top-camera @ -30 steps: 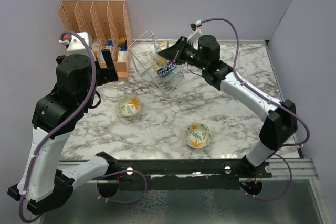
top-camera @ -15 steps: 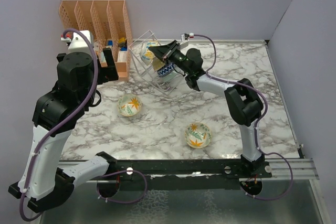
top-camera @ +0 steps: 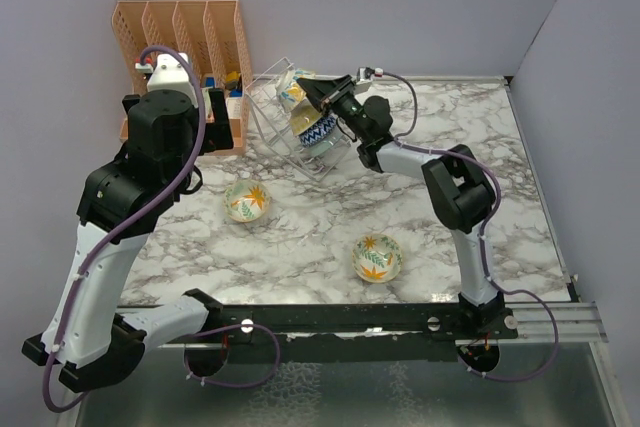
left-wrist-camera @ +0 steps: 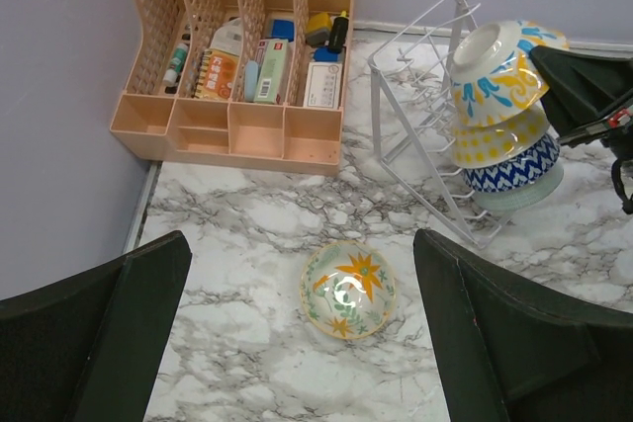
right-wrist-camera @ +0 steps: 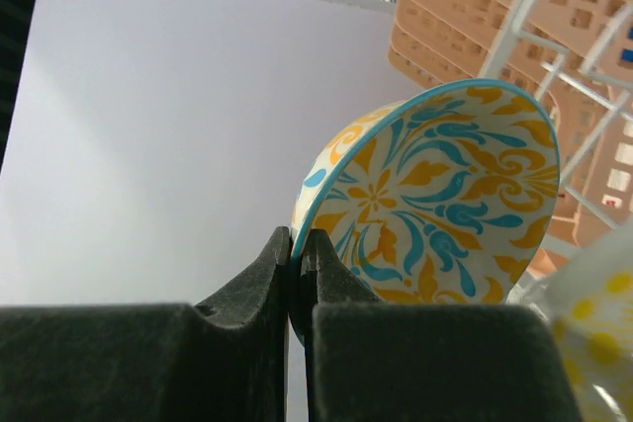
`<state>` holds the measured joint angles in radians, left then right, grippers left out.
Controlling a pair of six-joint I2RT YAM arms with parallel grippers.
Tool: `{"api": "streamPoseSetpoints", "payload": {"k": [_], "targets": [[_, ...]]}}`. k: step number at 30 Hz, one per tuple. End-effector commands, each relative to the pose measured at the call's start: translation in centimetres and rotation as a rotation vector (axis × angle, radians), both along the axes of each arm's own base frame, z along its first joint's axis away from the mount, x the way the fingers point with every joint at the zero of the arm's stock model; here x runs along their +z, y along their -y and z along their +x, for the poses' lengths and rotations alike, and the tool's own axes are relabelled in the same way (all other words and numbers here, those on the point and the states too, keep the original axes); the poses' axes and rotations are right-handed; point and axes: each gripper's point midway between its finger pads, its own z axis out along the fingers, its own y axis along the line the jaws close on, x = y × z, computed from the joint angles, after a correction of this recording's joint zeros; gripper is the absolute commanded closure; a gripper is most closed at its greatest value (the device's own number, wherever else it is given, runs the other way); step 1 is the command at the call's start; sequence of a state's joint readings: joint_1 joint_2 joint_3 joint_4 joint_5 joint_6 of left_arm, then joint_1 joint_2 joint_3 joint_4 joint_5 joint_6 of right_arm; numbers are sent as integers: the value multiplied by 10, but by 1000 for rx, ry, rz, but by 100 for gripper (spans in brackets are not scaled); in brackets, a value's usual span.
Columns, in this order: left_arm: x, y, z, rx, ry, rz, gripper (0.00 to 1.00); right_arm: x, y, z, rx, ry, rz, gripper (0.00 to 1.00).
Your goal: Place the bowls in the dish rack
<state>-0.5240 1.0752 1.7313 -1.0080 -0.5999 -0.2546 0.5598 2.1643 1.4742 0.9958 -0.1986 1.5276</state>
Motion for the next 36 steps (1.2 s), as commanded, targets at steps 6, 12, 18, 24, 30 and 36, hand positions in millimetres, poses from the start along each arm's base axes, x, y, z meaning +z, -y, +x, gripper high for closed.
{"api": "streamPoseSetpoints", "payload": {"k": [6, 12, 18, 24, 30, 36], "targets": [[3, -3, 3, 19, 20, 15, 1, -1, 8, 7, -45, -83, 64, 99], [2, -3, 3, 18, 17, 16, 1, -27, 11, 9, -50, -178, 67, 98], [4, -4, 2, 20, 23, 14, 1, -32, 12, 11, -65, -193, 60, 92], [6, -4, 2, 18, 27, 11, 1, -29, 13, 8, -61, -195, 53, 79], [8, -5, 0, 18, 34, 5, 1, -26, 20, 4, -88, -202, 39, 71], [7, -4, -1, 15, 35, -4, 1, -29, 25, -1, -84, -227, 24, 66]]}}
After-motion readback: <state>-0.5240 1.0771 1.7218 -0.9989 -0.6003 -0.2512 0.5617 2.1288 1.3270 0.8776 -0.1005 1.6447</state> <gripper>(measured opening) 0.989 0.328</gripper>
